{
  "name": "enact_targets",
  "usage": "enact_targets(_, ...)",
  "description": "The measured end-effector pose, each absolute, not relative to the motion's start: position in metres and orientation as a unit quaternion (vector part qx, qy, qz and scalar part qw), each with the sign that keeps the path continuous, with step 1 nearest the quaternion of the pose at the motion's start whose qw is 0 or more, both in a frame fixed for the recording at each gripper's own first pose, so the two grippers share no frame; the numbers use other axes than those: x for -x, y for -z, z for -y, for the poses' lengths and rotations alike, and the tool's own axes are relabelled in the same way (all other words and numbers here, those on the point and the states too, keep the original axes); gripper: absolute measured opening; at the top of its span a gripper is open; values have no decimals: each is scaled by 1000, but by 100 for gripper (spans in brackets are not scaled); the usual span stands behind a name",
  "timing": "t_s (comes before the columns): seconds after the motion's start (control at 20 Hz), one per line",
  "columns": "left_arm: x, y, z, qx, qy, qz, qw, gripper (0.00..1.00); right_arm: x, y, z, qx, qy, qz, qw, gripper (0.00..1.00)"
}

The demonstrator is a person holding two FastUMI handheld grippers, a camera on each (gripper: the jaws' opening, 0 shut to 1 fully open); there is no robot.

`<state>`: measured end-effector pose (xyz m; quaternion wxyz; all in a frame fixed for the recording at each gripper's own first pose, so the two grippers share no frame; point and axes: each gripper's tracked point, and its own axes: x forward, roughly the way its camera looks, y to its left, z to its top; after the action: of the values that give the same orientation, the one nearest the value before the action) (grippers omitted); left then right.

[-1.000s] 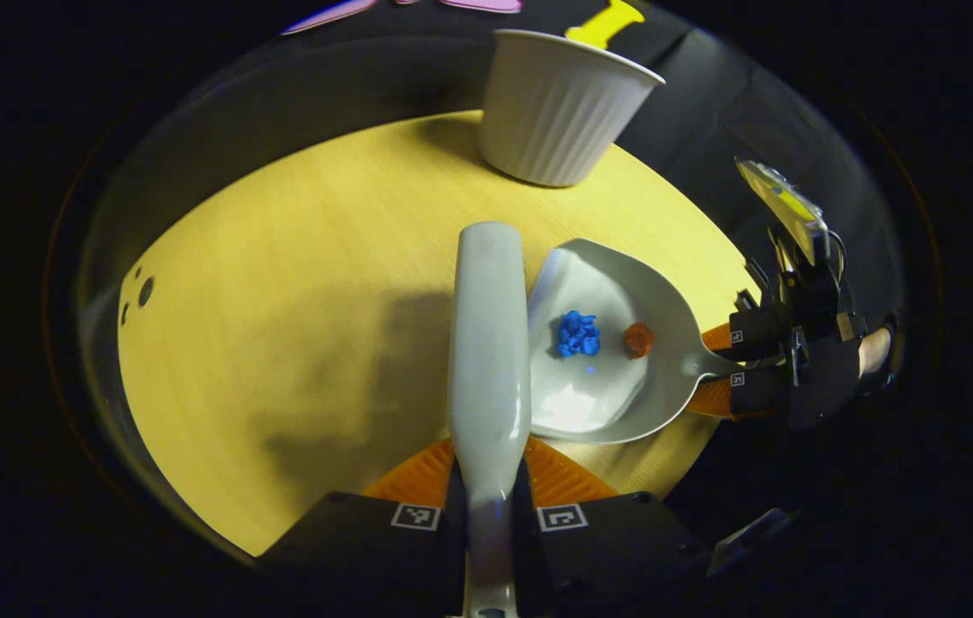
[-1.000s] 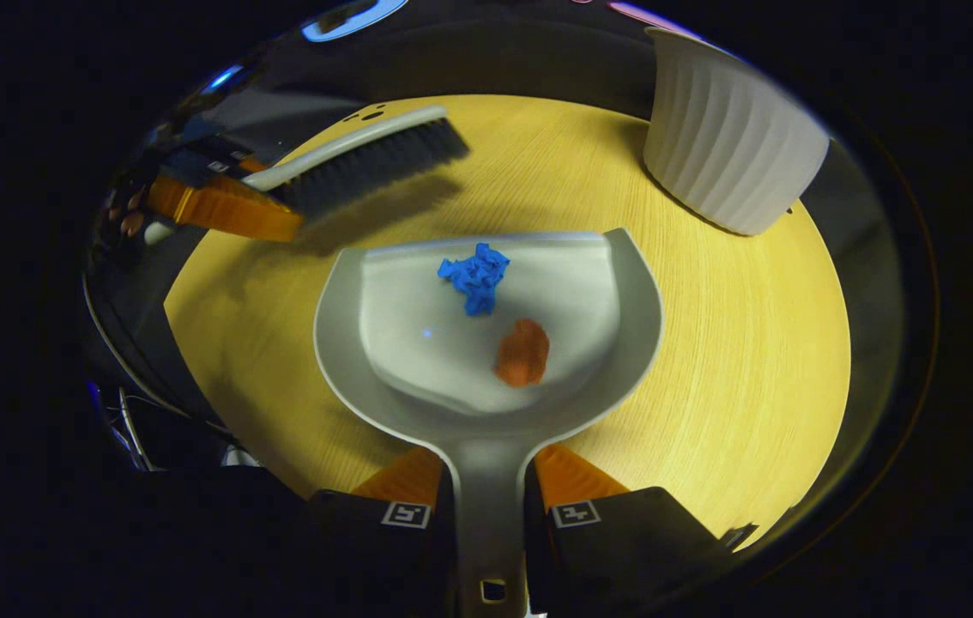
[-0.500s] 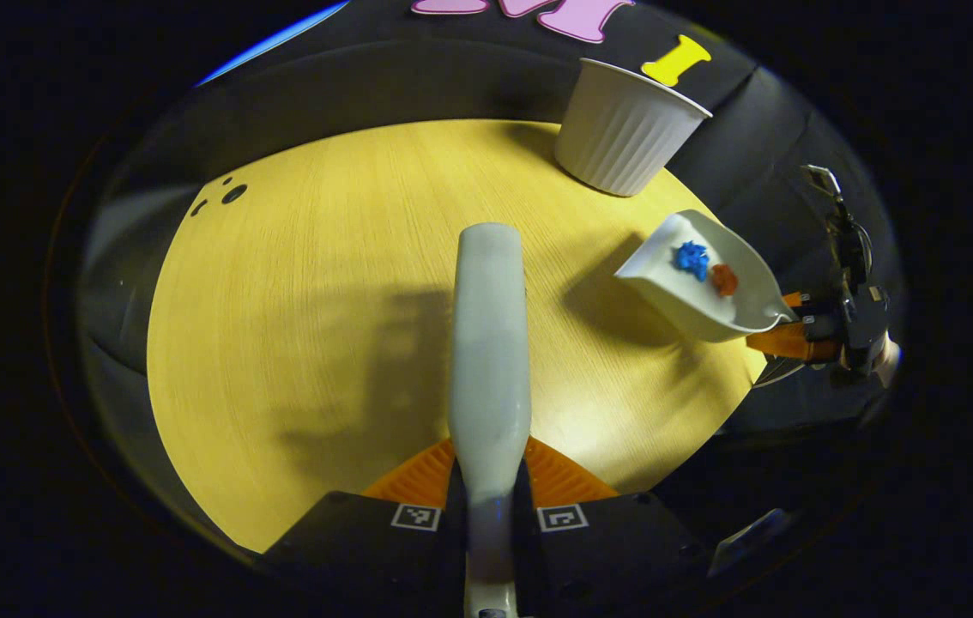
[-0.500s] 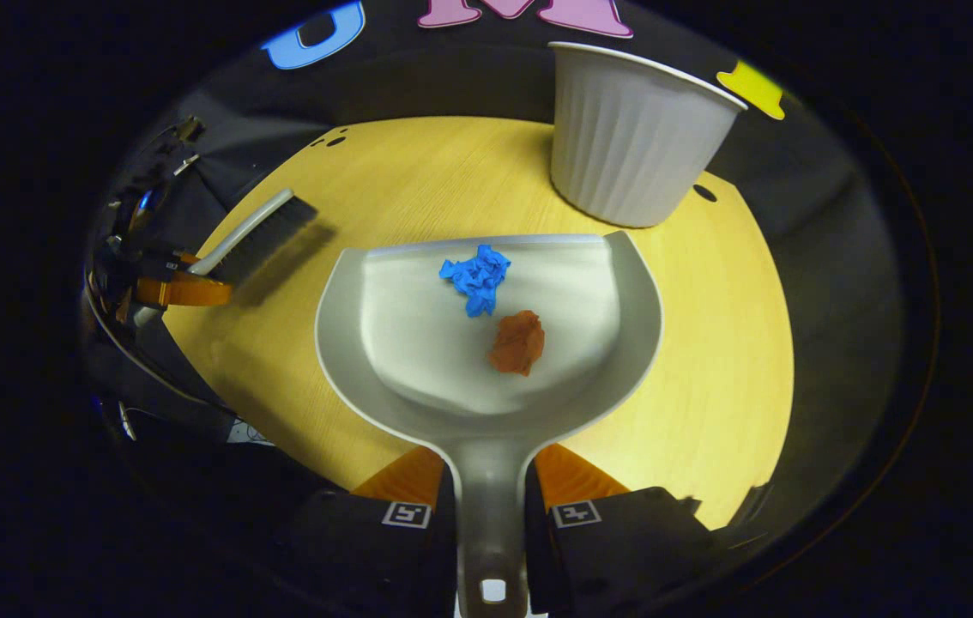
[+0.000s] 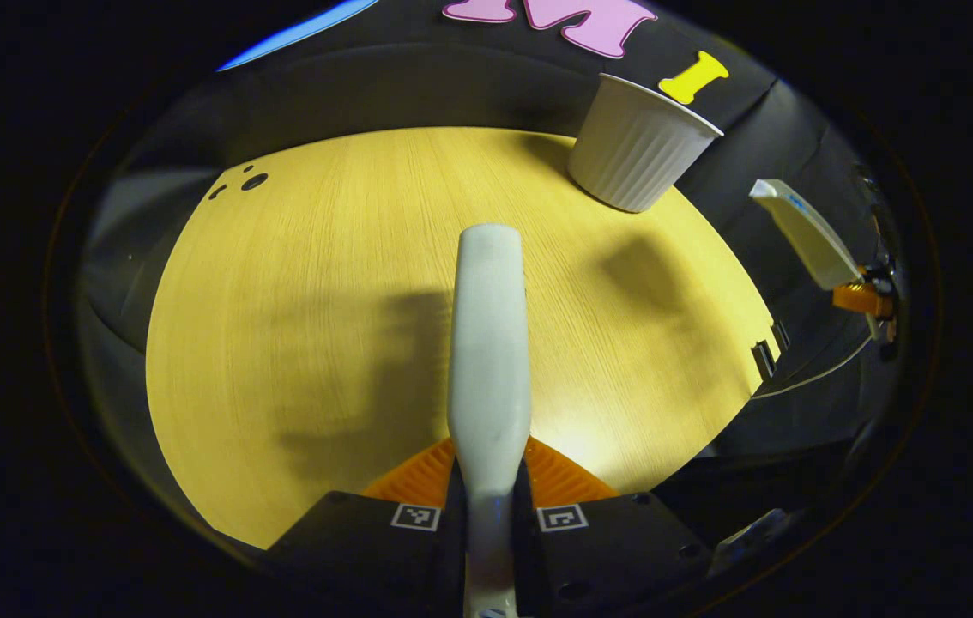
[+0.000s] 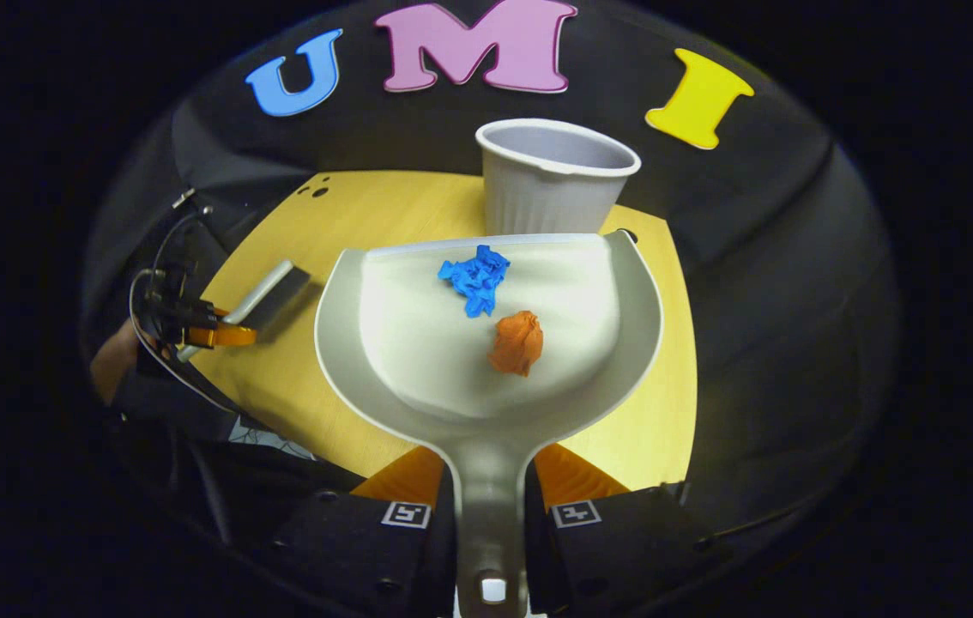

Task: Pick up the small broom and dustpan from the desktop, sweep the trash into the dustpan with the broom, and then empty the trash into the garbage bin.

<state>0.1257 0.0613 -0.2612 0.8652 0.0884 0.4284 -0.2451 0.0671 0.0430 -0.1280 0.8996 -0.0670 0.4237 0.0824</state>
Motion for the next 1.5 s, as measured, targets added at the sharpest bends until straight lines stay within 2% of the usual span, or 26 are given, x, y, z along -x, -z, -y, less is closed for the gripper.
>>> enact_targets(0.05, -124, 261, -57, -86, 244, -428, 866, 27, -67, 110, -32, 66, -80, -416, 903, 40)
enact_targets(0.2, -127, 262, -67, -72, 245, -430, 866, 27, -85, 67, -11, 64, -71, -400, 911, 40)
enact_targets(0.25, -129, 263, -69, -70, 242, -429, 867, 29, -96, 57, -4, 55, -67, -398, 913, 36)
enact_targets(0.4, -128, 269, -70, -48, 235, -440, 865, 27, -128, 36, 12, 33, -53, -390, 919, 36)
enact_targets(0.45, -128, 272, -73, -39, 236, -442, 865, 27, -141, 28, 20, 32, -45, -384, 922, 40)
enact_targets(0.55, -129, 270, -81, -26, 233, -439, 868, 27, -169, 15, 31, 38, -33, -375, 926, 32)
enact_targets(0.6, -128, 267, -82, -21, 231, -436, 870, 27, -182, 10, 38, 43, -26, -372, 927, 36)
enact_targets(0.9, -121, 260, -81, 20, 213, -418, 883, 27, -259, 18, 60, 72, 10, -372, 925, 36)
enact_targets(1.1, -117, 262, -89, 34, 196, -415, 888, 27, -307, 36, 62, 134, 28, -371, 918, 36)
enact_targets(1.15, -116, 263, -91, 38, 191, -414, 889, 27, -316, 40, 64, 158, 32, -371, 914, 31)
enact_targets(1.3, -117, 261, -96, 57, 177, -411, 892, 27, -335, 52, 67, 207, 43, -378, 901, 36)
enact_targets(1.5, -117, 257, -102, 64, 164, -403, 898, 27, -358, 58, 64, 246, 59, -373, 893, 36)
